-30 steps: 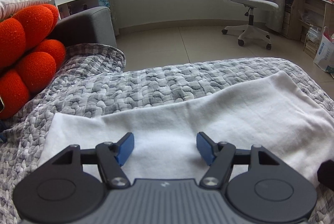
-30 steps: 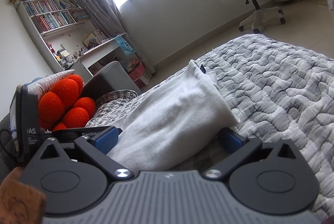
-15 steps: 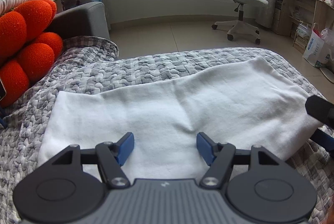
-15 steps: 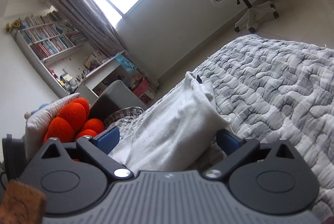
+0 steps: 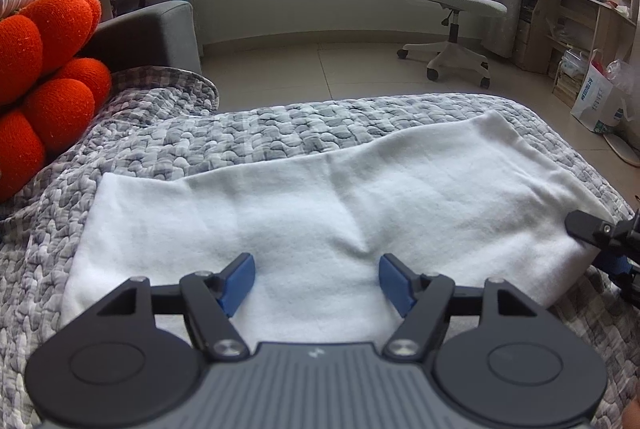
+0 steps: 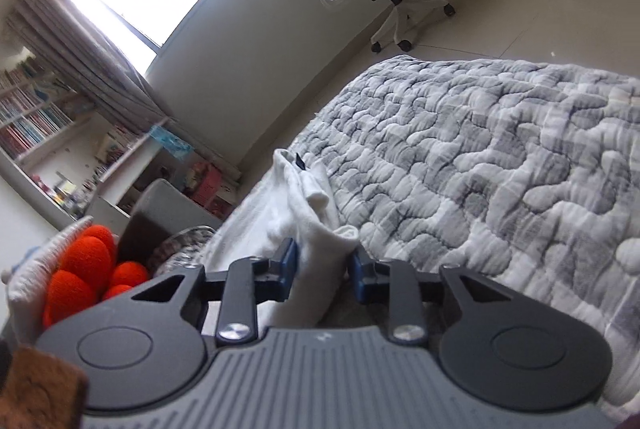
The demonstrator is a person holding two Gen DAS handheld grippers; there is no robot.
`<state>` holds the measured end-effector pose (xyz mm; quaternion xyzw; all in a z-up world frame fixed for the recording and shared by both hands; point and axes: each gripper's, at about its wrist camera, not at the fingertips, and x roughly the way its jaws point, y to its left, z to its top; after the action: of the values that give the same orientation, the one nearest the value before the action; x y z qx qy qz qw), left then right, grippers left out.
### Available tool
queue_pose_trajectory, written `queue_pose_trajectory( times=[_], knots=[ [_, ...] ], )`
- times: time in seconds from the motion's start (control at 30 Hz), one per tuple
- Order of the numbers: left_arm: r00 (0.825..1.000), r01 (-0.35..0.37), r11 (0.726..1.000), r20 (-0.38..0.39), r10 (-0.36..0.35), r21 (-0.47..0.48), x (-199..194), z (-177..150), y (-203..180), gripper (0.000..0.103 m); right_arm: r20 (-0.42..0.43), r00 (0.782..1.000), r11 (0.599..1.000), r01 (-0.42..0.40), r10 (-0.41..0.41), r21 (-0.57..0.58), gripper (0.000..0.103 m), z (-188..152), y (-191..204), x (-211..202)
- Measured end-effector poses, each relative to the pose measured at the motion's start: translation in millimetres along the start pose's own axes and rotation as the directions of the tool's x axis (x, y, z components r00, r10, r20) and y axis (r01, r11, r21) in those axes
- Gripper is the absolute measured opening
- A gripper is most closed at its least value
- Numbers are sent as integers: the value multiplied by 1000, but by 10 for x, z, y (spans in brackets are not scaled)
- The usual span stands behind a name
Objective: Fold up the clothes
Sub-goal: 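Grasp the end of the shirt strip with the right gripper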
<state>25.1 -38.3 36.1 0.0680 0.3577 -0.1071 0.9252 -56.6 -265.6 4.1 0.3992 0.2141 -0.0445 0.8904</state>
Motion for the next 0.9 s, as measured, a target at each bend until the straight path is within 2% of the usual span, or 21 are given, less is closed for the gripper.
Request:
queue_pose_trajectory(
  times=[0.03, 0.1, 0.13, 0.23, 0.27, 0.3, 0.33, 0.43, 0.47, 0.57, 0.77, 0.9],
  knots=[
    [1000, -1, 1000, 1, 1, 3, -1, -1, -5, 70, -6, 1000, 1000, 12, -12, -7, 33, 0, 32, -1],
    [1000, -2, 1000, 3, 2, 8, -1, -4, -9, 70, -1, 1000, 1000, 10, -10, -19, 50, -14, 61, 21],
    [1000, -2, 1000, 4, 2, 9, -1, -6, -9, 70, 3, 1000, 1000, 6, -5, -24, 54, -23, 69, 37],
    [1000, 1, 1000, 7, -1, 10, 1, -9, -3, 70, 17, 1000, 999, -8, 9, -40, 57, -51, 95, 82],
    [1000, 3, 1000, 7, -3, 8, 2, -9, 2, 70, 19, 1000, 999, -20, 21, -32, 50, -55, 86, 89],
    [1000, 4, 1000, 8, -4, 8, 1, -10, 3, 70, 19, 999, 999, -38, 38, -13, 29, -56, 61, 88],
    [1000, 5, 1000, 8, -5, 8, 2, -11, 3, 70, 19, 998, 998, -56, 56, 6, 27, -57, 35, 88],
    [1000, 6, 1000, 10, -6, 10, 2, -15, -2, 70, 46, 994, 995, -100, 99, 17, 27, -23, 42, 37],
    [1000, 7, 1000, 11, -7, 11, 4, -16, 0, 70, 48, 993, 994, -105, 104, 21, 29, -16, 43, 31],
    [1000, 9, 1000, 11, -9, 10, 6, -15, 4, 70, 29, 995, 994, -99, 98, 47, 34, -17, 29, 53],
    [1000, 9, 1000, 10, -9, 10, 4, -11, 4, 70, -7, 996, 992, -87, 88, 91, 34, -21, 8, 95],
    [1000, 11, 1000, 9, -11, 14, 6, -8, 11, 71, 24, 995, 992, -96, 94, 87, 34, -25, 33, 44]
  ],
)
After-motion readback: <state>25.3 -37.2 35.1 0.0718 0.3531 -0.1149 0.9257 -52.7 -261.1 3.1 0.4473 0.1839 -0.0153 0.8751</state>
